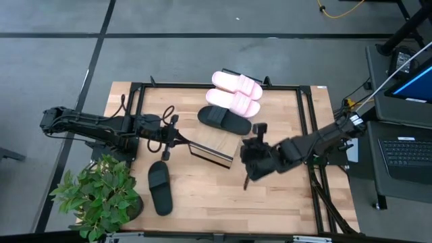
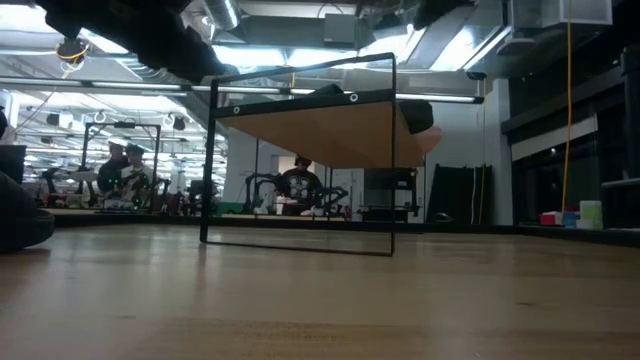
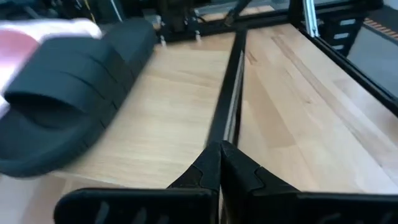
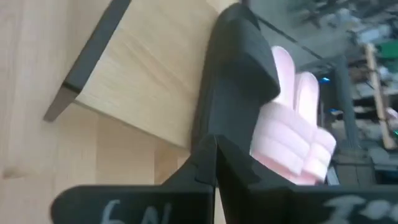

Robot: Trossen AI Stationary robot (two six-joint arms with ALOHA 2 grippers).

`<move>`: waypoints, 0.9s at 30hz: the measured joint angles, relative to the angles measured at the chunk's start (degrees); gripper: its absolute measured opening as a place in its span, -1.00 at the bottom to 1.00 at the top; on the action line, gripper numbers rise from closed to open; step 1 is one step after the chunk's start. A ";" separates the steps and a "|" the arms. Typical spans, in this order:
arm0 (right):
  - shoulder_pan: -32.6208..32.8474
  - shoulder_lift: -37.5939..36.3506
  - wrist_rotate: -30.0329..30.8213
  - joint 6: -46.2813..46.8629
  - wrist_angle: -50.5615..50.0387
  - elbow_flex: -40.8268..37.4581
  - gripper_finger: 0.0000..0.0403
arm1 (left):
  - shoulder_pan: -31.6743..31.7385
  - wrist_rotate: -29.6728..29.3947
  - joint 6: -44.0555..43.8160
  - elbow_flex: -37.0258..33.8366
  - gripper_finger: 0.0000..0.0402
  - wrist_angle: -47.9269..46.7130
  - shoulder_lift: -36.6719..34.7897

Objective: Pick and place slides into the shelf
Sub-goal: Put the black slide on the shelf

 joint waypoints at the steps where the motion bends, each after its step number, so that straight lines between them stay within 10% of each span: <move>1: 1.05 -0.03 1.50 2.45 0.16 -1.23 -0.96 | 0.00 0.44 -0.41 0.00 -1.00 -0.81 0.01; 10: 7.41 -0.04 6.03 17.68 5.01 -12.00 -0.95 | -2.98 0.94 -6.15 2.23 -1.00 -17.93 -4.32; 27: 7.86 -0.07 6.58 19.07 12.09 -17.46 -0.96 | -7.13 4.15 -30.53 6.89 -1.00 -44.04 -12.54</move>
